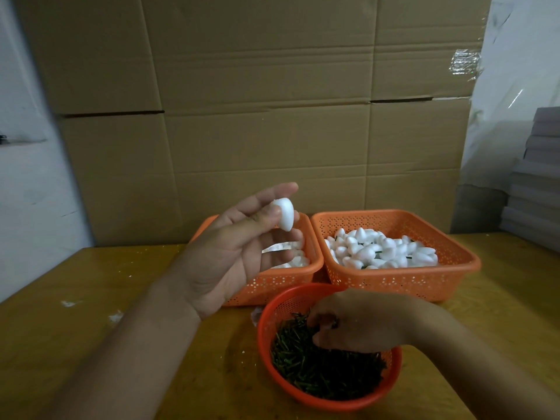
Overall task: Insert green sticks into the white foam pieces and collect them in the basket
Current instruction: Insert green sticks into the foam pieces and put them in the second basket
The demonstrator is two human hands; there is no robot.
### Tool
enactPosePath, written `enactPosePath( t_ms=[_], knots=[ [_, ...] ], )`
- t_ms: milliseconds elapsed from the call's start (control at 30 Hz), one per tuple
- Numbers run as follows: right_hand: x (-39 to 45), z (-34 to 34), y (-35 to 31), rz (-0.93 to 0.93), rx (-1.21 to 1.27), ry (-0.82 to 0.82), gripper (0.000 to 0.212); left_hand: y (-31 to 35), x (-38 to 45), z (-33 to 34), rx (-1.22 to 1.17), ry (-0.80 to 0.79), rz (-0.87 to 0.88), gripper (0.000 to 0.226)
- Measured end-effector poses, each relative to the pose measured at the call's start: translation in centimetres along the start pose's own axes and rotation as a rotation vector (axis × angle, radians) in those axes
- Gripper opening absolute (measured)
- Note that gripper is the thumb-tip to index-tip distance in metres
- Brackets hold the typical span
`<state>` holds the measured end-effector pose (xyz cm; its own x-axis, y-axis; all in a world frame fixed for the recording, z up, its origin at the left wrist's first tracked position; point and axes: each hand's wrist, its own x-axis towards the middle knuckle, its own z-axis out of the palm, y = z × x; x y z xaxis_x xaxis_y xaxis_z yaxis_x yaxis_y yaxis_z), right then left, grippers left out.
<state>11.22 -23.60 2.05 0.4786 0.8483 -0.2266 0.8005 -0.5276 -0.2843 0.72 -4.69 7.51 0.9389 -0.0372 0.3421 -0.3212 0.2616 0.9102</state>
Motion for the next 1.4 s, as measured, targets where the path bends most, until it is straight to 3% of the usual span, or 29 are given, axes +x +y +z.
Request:
enactPosePath(
  t_ms=[233, 367, 500, 633, 967, 1200, 1400],
  knots=[
    [0.6, 0.8, 0.1, 0.02, -0.038, -0.008, 0.047, -0.8, 0.1, 0.0, 0.252, 0.119, 0.115, 0.027],
    [0.8, 1.2, -0.1, 0.007, -0.086, 0.039, 0.034, -0.8, 0.1, -0.1, 0.327, 0.094, 0.158, 0.031],
    [0.9, 1.2, 0.0, 0.009, -0.042, 0.097, 0.017, -0.8, 0.0, -0.2, 0.338, 0.054, 0.15, 0.035],
    [1.1, 1.7, 0.0, 0.021, -0.098, 0.107, 0.018, -0.8, 0.0, -0.1, 0.328, 0.016, 0.128, 0.042],
    [0.9, 1.0, -0.1, -0.049, -0.022, 0.318, 0.026, -1.1, 0.1, -0.3, 0.322, 0.053, 0.135, 0.031],
    [0.1, -0.2, -0.4, -0.052, 0.199, 0.287, 0.023, -1.0, 0.2, -0.3, 0.3, 0.062, 0.109, 0.035],
    [-0.4, -0.7, -0.5, -0.045, 0.202, 0.275, 0.012, -1.2, 0.3, -0.4, 0.291, 0.071, 0.142, 0.028]
  ],
)
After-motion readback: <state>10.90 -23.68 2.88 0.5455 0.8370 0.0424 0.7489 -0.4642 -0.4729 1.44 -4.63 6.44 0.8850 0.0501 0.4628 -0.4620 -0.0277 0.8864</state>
